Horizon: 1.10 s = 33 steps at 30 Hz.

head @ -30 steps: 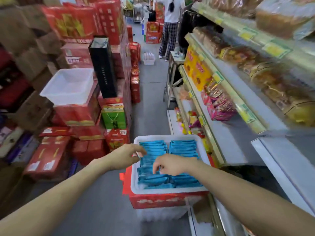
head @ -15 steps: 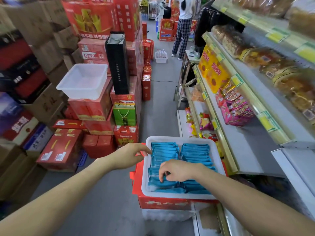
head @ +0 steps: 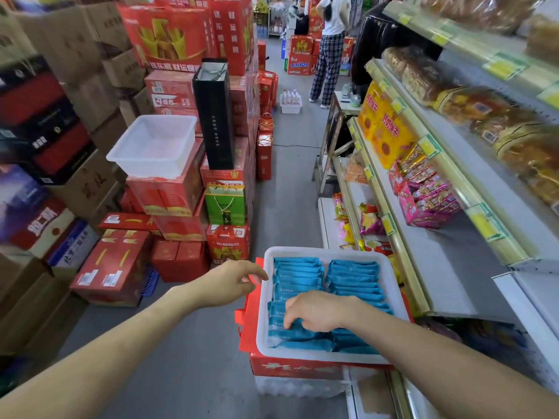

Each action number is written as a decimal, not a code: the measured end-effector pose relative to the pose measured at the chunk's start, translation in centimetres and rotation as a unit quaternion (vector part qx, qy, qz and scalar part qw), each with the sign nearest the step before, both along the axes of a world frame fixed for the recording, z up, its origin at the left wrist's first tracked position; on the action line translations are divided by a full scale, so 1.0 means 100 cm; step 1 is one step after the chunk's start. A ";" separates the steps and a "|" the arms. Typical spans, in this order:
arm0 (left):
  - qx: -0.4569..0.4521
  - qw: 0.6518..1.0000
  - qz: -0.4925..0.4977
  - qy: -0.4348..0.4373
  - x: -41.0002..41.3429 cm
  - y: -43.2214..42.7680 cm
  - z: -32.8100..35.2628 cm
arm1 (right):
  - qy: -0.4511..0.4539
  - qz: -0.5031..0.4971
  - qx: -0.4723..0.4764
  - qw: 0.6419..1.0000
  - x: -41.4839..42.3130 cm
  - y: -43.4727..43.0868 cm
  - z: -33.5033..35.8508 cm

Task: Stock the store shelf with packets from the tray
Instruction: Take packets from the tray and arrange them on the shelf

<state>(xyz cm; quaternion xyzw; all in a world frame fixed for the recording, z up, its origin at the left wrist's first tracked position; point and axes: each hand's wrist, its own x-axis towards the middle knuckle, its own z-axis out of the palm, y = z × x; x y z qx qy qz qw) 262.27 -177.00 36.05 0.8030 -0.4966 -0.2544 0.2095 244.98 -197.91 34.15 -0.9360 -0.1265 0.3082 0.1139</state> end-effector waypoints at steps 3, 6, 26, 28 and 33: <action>0.001 1.000 -0.001 0.002 0.000 -0.001 -0.001 | 0.003 0.019 -0.012 1.000 0.002 0.004 0.002; 0.005 1.000 -0.005 0.013 -0.001 -0.002 0.000 | -0.002 0.022 -0.011 1.000 0.004 0.007 0.002; 0.061 0.991 -0.120 -0.009 -0.030 -0.065 -0.009 | -0.109 -0.227 0.015 0.968 0.010 -0.095 0.112; 0.069 0.988 -0.139 -0.020 -0.035 -0.072 -0.013 | -0.114 -0.238 0.007 0.965 0.006 -0.101 0.116; 0.098 0.975 -0.193 -0.042 -0.047 -0.084 -0.023 | -0.107 -0.252 -0.001 0.962 -0.005 -0.104 0.117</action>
